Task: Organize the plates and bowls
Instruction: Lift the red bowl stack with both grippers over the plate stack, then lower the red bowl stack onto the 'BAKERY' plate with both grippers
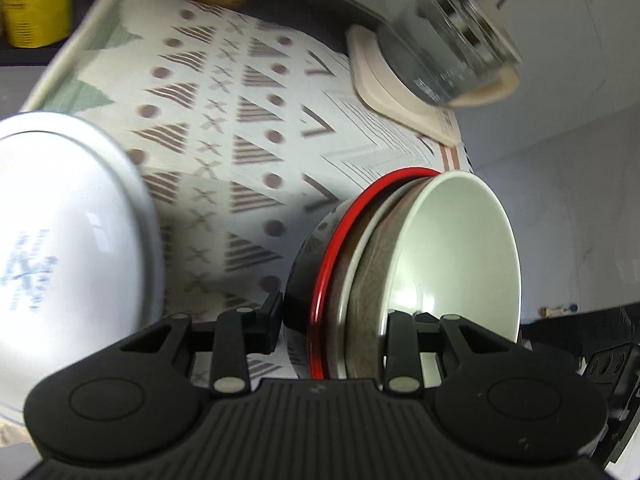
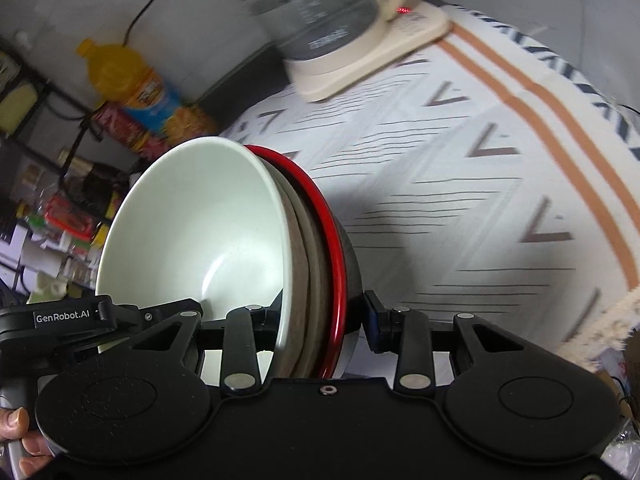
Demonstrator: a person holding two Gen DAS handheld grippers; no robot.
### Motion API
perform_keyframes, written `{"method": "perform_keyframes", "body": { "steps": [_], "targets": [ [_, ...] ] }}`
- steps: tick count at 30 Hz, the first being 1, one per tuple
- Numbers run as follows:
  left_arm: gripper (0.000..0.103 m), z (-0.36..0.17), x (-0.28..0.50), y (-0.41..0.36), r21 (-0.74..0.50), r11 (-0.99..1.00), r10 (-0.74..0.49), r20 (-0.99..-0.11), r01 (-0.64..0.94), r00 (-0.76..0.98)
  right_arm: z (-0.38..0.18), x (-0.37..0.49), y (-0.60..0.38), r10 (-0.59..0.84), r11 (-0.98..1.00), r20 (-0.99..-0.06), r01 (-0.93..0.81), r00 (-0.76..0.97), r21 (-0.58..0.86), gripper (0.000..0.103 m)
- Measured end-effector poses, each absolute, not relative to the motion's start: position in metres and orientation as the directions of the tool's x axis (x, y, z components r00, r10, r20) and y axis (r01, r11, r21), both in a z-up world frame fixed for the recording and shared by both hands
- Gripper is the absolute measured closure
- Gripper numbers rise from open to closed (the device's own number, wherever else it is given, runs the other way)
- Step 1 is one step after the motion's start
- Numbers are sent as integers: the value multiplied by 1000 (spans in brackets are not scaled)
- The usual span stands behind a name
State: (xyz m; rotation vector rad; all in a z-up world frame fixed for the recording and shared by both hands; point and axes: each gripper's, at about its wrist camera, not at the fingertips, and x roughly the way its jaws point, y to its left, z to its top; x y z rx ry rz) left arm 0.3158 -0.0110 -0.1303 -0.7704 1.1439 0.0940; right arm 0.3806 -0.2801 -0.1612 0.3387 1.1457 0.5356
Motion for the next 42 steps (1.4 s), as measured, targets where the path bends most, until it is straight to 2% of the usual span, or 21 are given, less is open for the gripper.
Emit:
{"method": "perform_keyframes", "body": {
  "steps": [19,42],
  "targets": [
    [70,-107,239,79,-508,656,-203,-831,-558,518,-136,356,-184,634,754,-741,-393,221,527,68],
    [70,-127,191,142,-486,580,-160,-855,-653,494,-150,340,-105,620,727,-776,-456,115,514,68]
  ]
}}
